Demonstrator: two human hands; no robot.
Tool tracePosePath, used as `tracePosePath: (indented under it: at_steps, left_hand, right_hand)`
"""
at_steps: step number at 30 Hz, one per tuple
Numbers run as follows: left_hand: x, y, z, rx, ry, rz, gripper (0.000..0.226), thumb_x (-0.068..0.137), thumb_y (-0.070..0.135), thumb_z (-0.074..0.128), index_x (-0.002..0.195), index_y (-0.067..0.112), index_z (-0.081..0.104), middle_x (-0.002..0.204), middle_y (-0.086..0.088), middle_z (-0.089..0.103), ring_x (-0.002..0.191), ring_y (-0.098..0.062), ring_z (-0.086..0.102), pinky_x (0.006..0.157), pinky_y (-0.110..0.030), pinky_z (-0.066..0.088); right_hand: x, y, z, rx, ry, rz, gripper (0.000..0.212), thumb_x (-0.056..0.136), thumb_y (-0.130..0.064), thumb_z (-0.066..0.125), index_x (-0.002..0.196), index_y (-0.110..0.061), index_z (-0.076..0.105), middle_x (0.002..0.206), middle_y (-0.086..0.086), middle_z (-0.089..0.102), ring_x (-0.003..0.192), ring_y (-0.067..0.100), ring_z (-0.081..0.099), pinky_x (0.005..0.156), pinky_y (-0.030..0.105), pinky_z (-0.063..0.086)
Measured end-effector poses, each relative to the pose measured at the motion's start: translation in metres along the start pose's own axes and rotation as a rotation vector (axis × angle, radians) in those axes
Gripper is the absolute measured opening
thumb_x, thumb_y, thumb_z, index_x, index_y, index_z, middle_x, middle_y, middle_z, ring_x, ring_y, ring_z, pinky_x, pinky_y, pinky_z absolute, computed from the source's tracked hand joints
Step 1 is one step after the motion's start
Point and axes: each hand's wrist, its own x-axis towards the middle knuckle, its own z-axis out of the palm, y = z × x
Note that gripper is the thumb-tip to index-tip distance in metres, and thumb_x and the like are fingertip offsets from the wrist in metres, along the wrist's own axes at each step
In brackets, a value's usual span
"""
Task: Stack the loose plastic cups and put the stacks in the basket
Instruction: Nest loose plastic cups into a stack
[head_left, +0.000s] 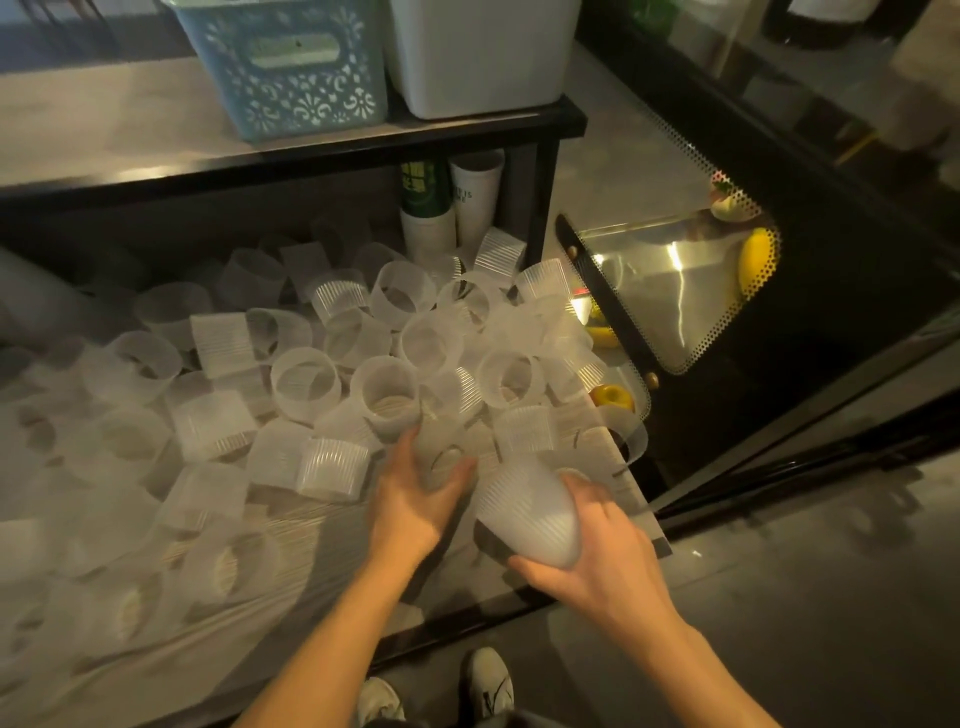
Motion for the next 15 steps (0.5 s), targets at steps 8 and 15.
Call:
tracePosePath:
  at_steps: [8,15]
  left_hand:
    - [-0.012,0.029,-0.071,-0.368,0.011,0.064,0.066,0.077,0.059,0.060,0.135,0.030,0.049,0.118,0.015,0.059,0.107,-0.002,0.059,0.084,-0.013,0.044]
    - [-0.030,0.044,-0.065,-0.298,-0.141,0.188,0.065,0.079,0.061,0.058,0.136,0.031,0.049,0.132,0.014,0.055,0.122,0.003,0.051,0.102,-0.022,0.043]
  right_hand:
    - [0.011,-0.013,0.002,-0.020,0.008,-0.118,0.093,0.066,-0.076,0.061,0.141,-0.029,0.033,0.128,-0.009,0.049,0.107,0.012,0.057,0.085,0.030,0.054]
    - [0.020,-0.022,0.001,-0.001,0.025,-0.181,0.092,0.063,-0.079,0.056,0.137,-0.029,0.035,0.124,-0.012,0.047,0.105,0.008,0.054,0.081,0.030,0.054]
